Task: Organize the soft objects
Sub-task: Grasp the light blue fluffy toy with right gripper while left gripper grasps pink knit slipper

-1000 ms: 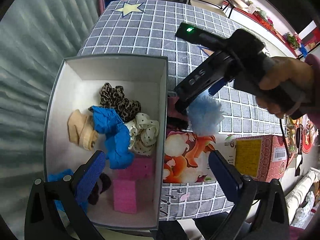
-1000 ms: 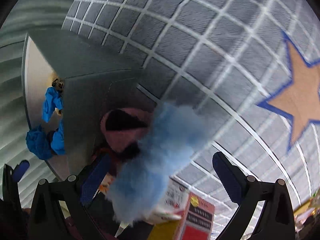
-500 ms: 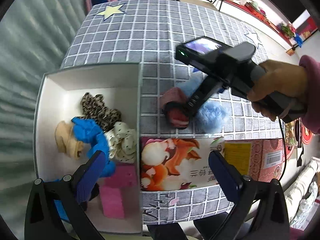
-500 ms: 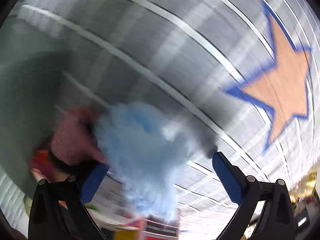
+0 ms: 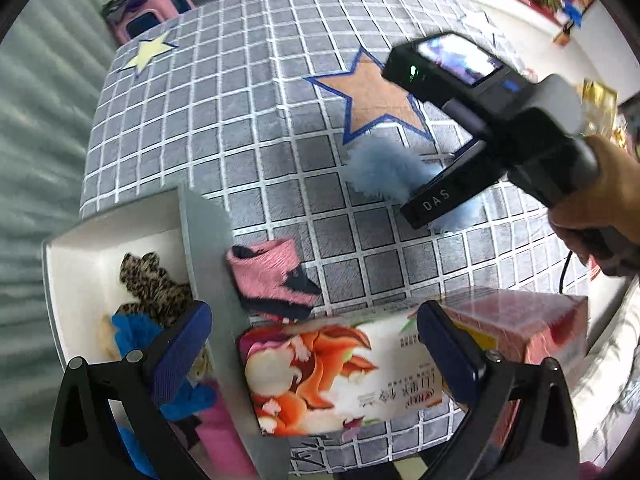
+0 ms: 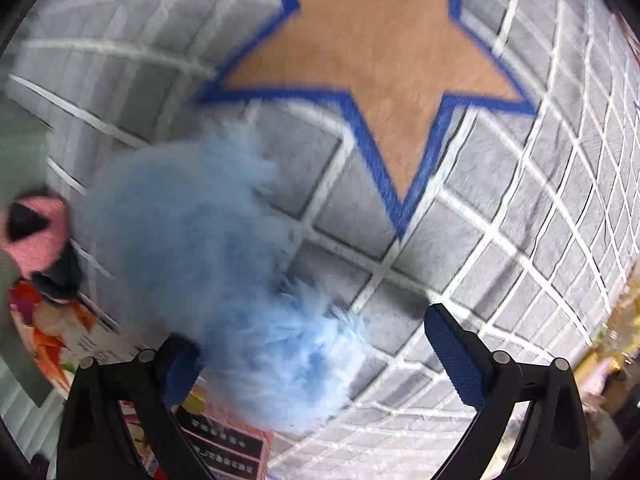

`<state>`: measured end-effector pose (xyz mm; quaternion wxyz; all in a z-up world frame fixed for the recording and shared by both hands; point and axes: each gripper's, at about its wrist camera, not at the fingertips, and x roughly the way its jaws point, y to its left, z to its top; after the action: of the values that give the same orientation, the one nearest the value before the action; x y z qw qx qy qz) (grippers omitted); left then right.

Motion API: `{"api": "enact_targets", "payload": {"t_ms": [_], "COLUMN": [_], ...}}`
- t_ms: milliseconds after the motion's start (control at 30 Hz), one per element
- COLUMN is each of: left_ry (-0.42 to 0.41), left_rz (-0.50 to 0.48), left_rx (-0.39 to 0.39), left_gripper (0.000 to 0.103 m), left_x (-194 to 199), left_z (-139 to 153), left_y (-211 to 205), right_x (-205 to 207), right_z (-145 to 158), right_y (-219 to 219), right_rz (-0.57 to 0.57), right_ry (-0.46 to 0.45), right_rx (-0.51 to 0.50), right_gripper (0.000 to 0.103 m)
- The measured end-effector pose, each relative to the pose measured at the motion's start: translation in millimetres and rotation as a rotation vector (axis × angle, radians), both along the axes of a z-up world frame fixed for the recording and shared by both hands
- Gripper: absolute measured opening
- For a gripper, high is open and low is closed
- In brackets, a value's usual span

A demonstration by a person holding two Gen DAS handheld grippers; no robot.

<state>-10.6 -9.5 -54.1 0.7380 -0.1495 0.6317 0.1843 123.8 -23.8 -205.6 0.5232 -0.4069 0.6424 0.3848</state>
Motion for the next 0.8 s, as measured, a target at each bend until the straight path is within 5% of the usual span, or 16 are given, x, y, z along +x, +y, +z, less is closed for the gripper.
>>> {"api": "enact_targets", "payload": {"t_ms": [67,133,167,367,567,800], "left_ry": [0.043,0.097,0.121,0.234,0.43,0.61], "left_rz": [-0.018,-0.05,-0.066,-0.252,-0.586,-0.751], "left_rx": [0.011,0.038,0.066,0.101,0.169,0.155], "left_gripper": [0.103,0.103,0.103,0.103,0.102,0.096], "left_x": [10,20,24,50,66,69], "left_z": [-9,-19,-22,-46,-82,-118], "left_y": [-2,-6,-7,-7,-19,-25], "right_x": [-5,-15,-18,15,47,69], "right_z": [8,15,19,36,54,61], "right_y": [-3,-4,-9,-43,-78,-84], "right_rz": [0.016,0.056,0.056,-0.138,-0.215,-0.352], "right_ry": [0.0,-0.036,-0.037,0.121,0.172,0.257], "right_rx": [0.071,0.116,0.139,0.244,0.309,0.385], "right_gripper": [0.078,0.055,0.035,0.033,0.033,0.033]}}
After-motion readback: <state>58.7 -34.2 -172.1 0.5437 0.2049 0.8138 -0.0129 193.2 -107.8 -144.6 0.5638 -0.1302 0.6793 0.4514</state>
